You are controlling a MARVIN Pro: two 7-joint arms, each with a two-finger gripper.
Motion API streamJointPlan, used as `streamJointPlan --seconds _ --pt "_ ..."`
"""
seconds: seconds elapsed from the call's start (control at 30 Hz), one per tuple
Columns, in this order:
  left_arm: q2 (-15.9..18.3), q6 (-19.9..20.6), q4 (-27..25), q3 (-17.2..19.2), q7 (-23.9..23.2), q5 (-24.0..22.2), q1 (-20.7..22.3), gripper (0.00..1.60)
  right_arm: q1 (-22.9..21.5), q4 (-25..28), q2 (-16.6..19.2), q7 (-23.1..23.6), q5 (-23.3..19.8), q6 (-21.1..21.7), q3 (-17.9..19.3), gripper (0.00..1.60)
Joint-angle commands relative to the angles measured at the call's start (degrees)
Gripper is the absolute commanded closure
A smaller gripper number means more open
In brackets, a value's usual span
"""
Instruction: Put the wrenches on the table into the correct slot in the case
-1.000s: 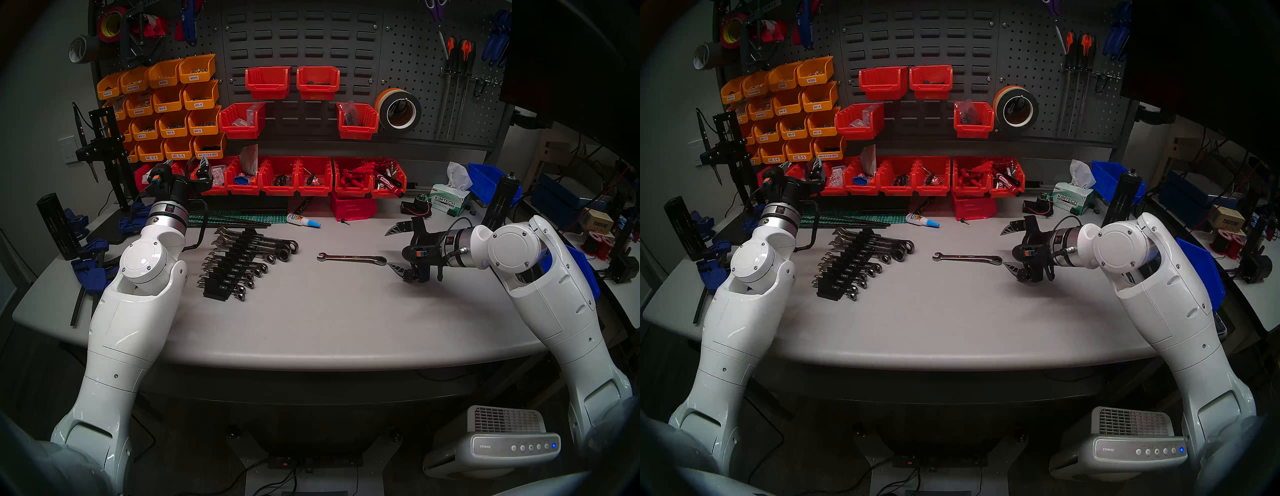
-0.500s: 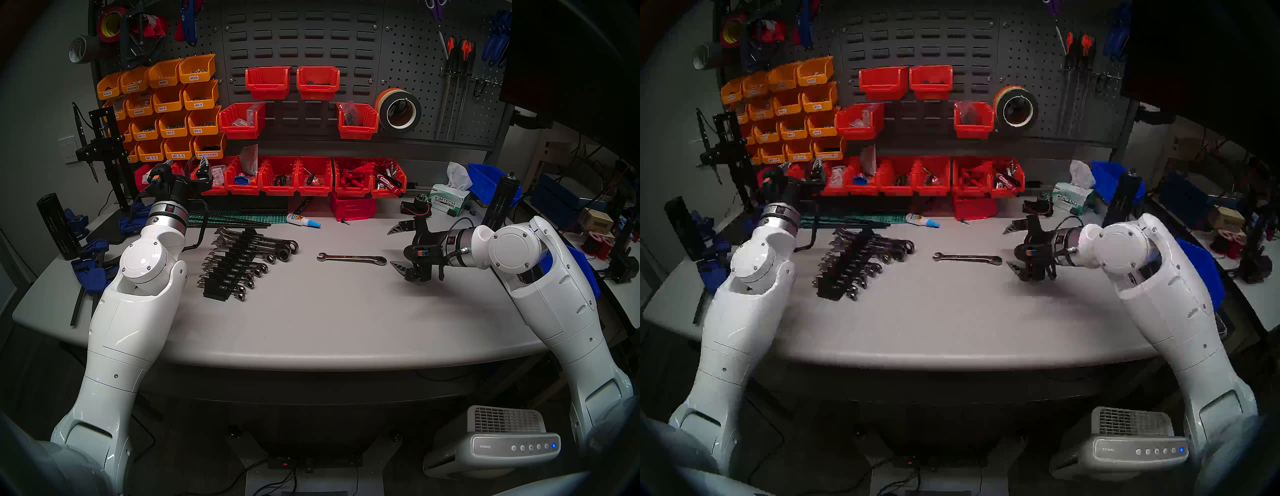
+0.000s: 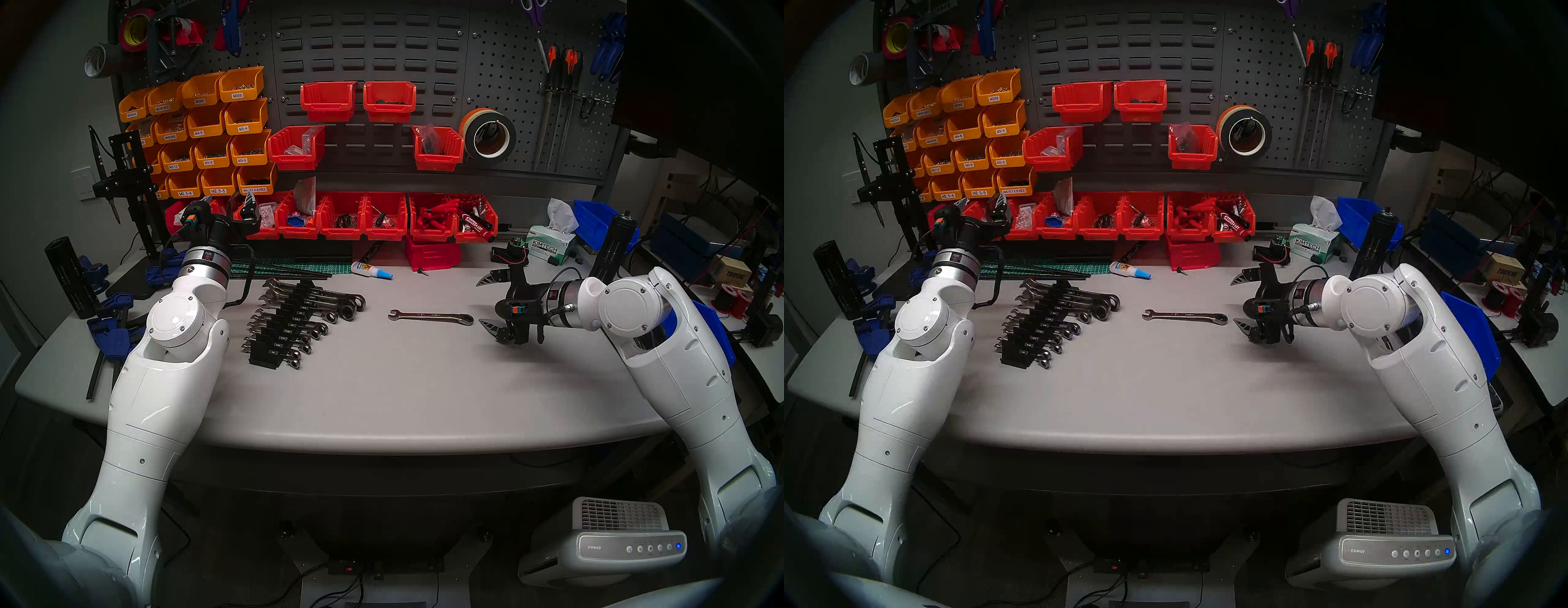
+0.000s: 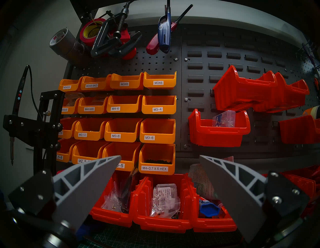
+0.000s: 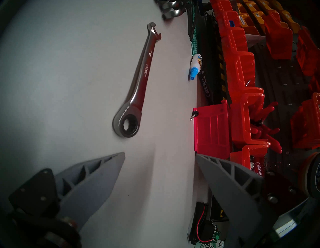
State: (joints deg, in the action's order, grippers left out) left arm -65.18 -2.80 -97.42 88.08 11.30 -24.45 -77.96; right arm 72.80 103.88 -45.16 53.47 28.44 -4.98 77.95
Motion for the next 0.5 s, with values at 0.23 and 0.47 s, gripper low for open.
streamJointPlan --seconds 0.23,0.47 --pt "0.1 -0.6 -1.6 0.5 0.0 0.0 1.8 0.0 3.4 -1.4 0.6 -3.0 1.8 2.1 0.3 0.0" --pt "0.1 -0.6 -1.6 0.5 0.0 0.0 1.8 0.0 3.5 -1.3 0.9 -3.7 1.7 2.4 0.1 0.0"
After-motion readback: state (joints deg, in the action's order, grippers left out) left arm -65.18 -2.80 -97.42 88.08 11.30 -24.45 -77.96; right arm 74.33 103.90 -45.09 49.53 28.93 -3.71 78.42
